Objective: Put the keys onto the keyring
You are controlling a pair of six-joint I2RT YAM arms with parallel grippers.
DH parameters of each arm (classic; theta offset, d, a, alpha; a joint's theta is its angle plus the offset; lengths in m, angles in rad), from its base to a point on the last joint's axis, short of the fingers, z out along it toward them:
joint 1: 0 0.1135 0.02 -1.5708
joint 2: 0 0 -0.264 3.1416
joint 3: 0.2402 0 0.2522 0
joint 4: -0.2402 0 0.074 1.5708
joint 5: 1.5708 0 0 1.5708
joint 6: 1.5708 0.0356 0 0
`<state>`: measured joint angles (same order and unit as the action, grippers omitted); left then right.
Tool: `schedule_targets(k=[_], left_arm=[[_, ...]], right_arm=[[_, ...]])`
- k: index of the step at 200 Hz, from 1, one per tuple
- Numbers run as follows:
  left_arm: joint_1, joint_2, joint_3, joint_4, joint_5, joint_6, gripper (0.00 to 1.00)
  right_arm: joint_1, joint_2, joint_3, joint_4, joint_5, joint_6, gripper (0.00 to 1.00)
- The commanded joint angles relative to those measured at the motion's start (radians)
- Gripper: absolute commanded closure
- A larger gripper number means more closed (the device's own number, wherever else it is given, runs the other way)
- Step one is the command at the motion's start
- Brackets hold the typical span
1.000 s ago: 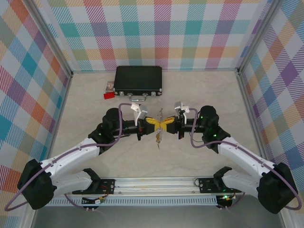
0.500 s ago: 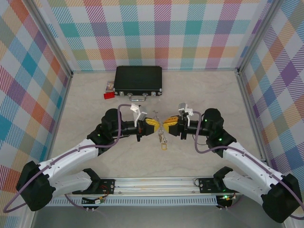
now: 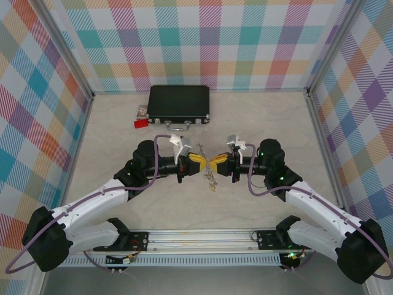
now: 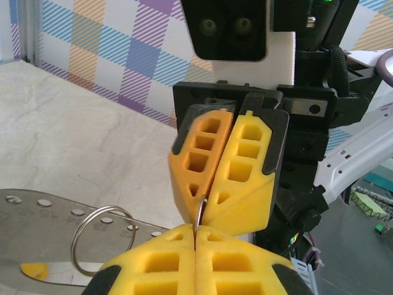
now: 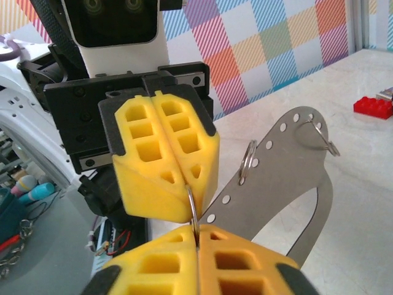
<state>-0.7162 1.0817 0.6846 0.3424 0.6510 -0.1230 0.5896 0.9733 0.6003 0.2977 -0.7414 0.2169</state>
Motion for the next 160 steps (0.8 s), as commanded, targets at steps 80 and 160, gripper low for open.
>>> schedule_targets(k=[80, 160], left_arm=[[0.008, 0.039, 0.013, 0.125, 0.087, -0.062, 0.84], [0.008, 0.033, 0.005, 0.108, 0.109, -0.052, 0.94]], right_arm=[[0.006, 0.006, 0.017, 0.037, -0.059, -0.009, 1.00], [0.006, -0.008, 0.014, 0.026, -0.040, -0.011, 1.00]])
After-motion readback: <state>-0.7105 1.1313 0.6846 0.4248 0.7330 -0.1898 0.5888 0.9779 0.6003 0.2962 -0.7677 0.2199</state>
